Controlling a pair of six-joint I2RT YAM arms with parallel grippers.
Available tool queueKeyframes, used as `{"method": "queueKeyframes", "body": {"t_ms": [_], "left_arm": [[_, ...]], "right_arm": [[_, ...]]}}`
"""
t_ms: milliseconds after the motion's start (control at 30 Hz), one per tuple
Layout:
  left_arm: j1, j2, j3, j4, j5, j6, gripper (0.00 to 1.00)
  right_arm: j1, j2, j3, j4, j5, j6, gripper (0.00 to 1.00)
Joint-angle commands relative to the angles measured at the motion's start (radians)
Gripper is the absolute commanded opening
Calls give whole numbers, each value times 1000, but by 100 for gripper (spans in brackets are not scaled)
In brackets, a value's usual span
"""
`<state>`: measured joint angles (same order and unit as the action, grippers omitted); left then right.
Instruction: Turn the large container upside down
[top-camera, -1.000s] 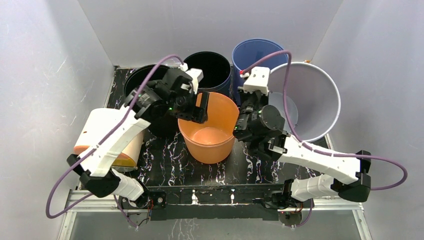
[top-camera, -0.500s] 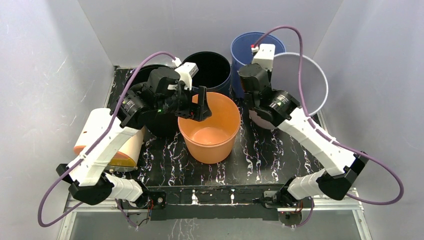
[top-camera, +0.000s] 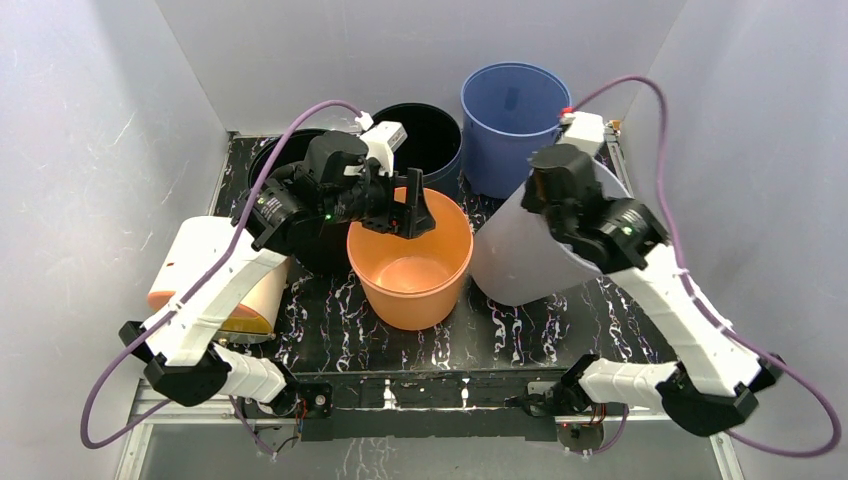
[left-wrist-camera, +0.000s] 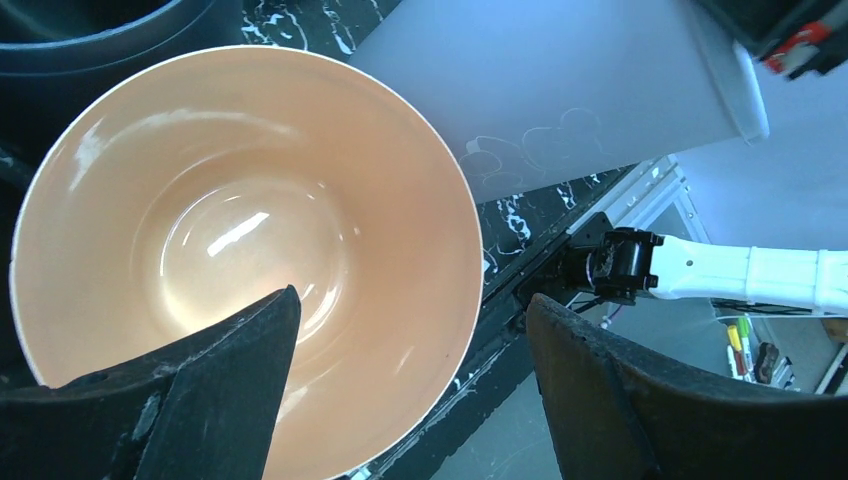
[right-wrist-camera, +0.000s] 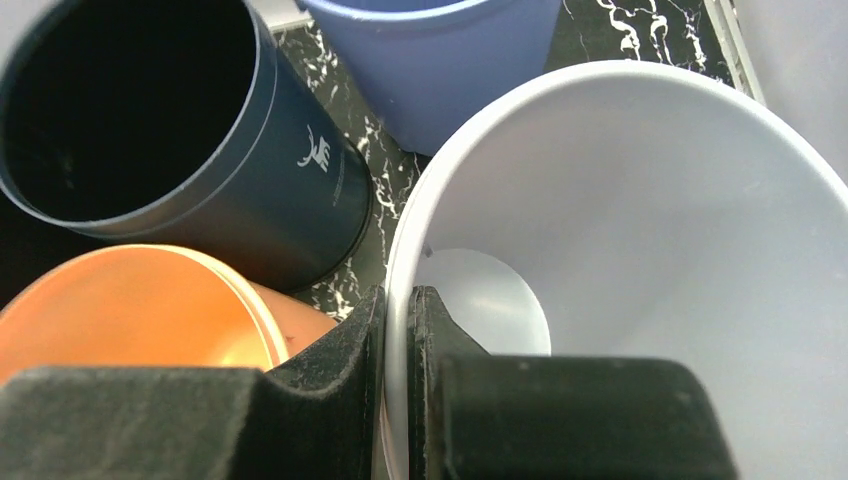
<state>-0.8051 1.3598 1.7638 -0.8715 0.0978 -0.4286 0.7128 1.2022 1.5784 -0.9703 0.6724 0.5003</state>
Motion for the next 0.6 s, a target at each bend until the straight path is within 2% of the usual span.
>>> {"method": "queueKeyframes", "body": {"t_ms": [0,233,400,567], "left_arm": [[3,15,-23,87,80,-19,82],[3,119,3,210,216,-45,82],[3,207,88,259,273,-37,82],[2,292,107,324,320,-65,82]], "right_arm": [[-92,-127,-20,58,-113,77,0],[-167,-213,-112,67,-157,155,0],[-175,-259,-172,71,-173,221,0],[-177,-288,-212,114,-160,276,0]]}}
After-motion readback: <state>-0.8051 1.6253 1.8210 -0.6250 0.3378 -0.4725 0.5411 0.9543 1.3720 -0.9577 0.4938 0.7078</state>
